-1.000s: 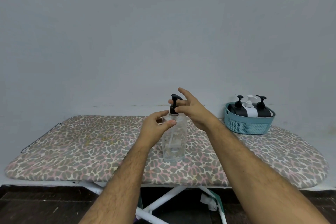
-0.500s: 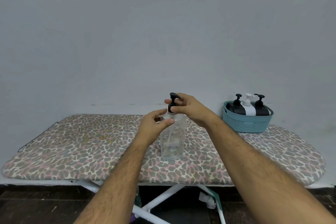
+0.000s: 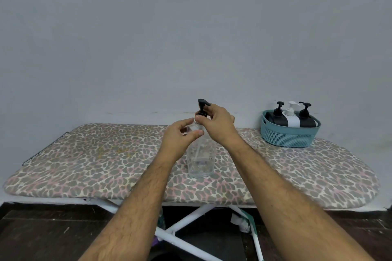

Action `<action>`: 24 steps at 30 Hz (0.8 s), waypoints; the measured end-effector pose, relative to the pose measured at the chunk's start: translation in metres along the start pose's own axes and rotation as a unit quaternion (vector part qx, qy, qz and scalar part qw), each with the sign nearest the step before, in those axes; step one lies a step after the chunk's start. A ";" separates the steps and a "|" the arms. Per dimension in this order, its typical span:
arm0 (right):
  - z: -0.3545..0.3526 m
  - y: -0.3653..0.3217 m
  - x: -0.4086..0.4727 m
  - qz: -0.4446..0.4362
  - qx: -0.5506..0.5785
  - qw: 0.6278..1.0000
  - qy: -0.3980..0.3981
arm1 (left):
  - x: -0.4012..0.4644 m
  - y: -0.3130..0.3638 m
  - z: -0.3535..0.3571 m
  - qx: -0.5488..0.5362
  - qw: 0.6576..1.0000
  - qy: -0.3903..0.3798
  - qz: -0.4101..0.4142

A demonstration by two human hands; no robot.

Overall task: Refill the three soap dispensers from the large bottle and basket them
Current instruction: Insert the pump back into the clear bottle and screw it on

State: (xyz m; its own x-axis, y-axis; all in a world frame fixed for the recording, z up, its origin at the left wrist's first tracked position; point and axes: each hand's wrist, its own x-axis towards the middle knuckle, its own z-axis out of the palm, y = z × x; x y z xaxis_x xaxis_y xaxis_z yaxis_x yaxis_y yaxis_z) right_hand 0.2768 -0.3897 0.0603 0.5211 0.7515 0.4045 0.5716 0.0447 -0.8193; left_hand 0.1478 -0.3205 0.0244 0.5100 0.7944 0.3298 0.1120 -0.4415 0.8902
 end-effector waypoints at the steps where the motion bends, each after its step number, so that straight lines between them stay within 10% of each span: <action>1: 0.001 -0.002 -0.001 -0.001 -0.017 1.000 0.011 | 0.000 0.000 0.000 0.002 1.000 0.002 -0.001; 9: 0.007 -0.014 -0.006 0.020 -0.088 0.995 0.044 | -0.005 0.004 0.002 -0.004 1.000 0.008 0.000; 24: -0.010 0.053 -0.063 0.158 0.139 0.967 -0.144 | -0.042 -0.045 0.007 -0.091 0.990 -0.048 -0.102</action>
State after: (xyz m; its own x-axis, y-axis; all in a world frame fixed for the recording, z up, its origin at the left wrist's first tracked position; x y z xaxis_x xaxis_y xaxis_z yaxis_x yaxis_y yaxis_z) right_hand 0.2811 -0.4412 -0.0047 0.4205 0.9071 0.0193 0.2003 -0.0720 -0.9771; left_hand 0.1277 -0.3371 -0.0320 0.5718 0.8123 0.1149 0.0699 -0.1878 0.9797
